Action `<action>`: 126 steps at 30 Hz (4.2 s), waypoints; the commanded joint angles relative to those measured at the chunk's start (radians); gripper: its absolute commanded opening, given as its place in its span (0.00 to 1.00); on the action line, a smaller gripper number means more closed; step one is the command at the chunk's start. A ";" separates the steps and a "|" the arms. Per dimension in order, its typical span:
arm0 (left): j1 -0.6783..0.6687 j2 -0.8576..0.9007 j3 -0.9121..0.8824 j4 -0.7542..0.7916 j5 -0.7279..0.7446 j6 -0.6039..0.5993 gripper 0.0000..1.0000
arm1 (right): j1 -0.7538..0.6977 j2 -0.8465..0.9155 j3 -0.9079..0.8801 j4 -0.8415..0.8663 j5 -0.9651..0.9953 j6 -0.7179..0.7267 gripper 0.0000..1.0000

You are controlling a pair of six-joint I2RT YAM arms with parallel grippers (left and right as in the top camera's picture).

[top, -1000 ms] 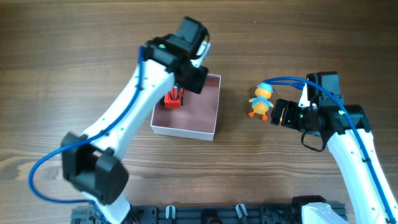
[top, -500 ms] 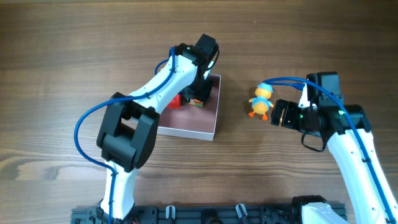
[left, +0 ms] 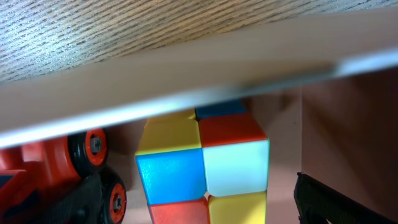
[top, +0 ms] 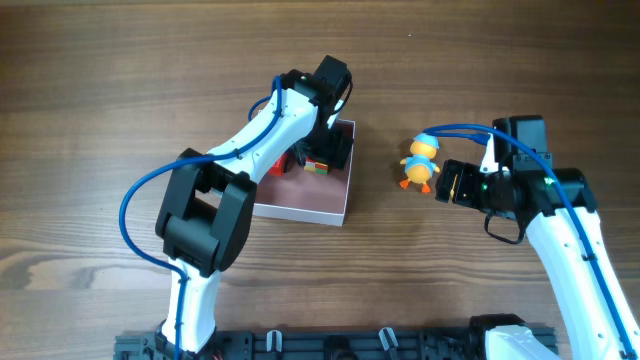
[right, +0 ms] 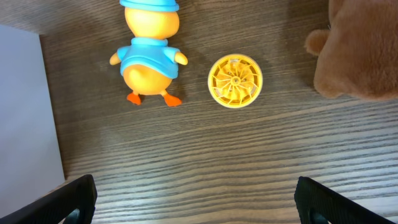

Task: Pack container
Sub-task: 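Carry the cube into the box beside the truck with the left gripper, then open the left gripper and retract the left arm, then lower the right gripper onto the yellow duck toy and grasp it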

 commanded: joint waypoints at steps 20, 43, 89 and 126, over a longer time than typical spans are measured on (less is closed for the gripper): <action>-0.025 -0.187 0.006 0.038 0.098 -0.056 0.04 | 0.004 0.005 0.008 0.000 0.021 -0.012 1.00; -0.065 0.035 0.005 0.117 -0.028 -0.054 0.05 | 0.004 0.005 0.008 -0.004 0.021 -0.012 1.00; -0.065 -0.197 0.010 0.080 -0.198 -0.051 0.20 | 0.004 0.005 0.008 -0.004 0.021 -0.013 1.00; 0.761 -0.649 -0.002 -0.187 0.080 -0.020 0.23 | 0.140 0.801 0.433 0.052 0.071 0.245 1.00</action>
